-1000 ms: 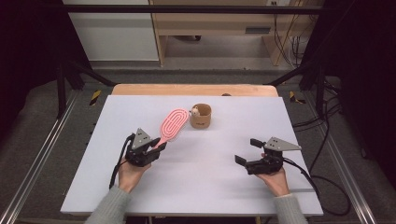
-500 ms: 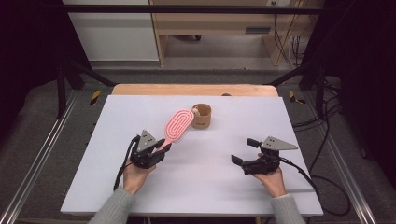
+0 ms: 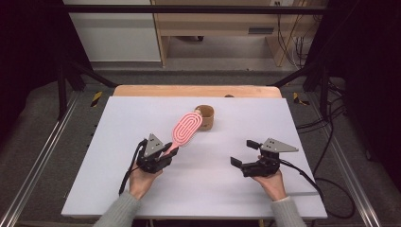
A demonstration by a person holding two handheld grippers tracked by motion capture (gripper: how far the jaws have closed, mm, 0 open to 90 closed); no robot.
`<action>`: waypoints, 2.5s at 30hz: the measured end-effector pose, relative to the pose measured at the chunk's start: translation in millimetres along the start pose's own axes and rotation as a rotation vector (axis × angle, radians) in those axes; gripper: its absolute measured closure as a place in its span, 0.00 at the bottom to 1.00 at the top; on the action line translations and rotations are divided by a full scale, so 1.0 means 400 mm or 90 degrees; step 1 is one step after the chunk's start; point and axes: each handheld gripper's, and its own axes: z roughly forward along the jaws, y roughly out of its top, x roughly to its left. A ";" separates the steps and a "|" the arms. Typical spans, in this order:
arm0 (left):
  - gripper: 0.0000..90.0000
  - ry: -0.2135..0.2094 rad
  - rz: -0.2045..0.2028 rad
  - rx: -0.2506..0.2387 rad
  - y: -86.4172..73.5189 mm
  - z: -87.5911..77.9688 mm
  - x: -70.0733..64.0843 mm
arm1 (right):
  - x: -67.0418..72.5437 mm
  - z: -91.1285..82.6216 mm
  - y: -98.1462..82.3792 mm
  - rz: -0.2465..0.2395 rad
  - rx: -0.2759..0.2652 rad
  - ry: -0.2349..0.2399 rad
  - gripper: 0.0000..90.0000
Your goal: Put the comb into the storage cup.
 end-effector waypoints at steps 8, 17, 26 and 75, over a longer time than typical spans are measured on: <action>0.76 0.000 0.006 -0.001 0.000 0.002 -0.010 | 0.004 0.004 0.004 0.008 -0.006 -0.001 0.00; 0.76 0.000 0.007 -0.001 0.001 0.006 -0.021 | 0.013 0.012 0.012 0.010 -0.012 -0.004 0.00; 0.76 -0.003 0.020 0.003 0.004 0.018 -0.041 | 0.023 0.023 0.018 0.010 -0.012 0.000 0.00; 0.76 -0.013 0.009 -0.050 0.028 0.062 -0.136 | 0.045 0.048 0.046 0.032 -0.009 0.005 0.00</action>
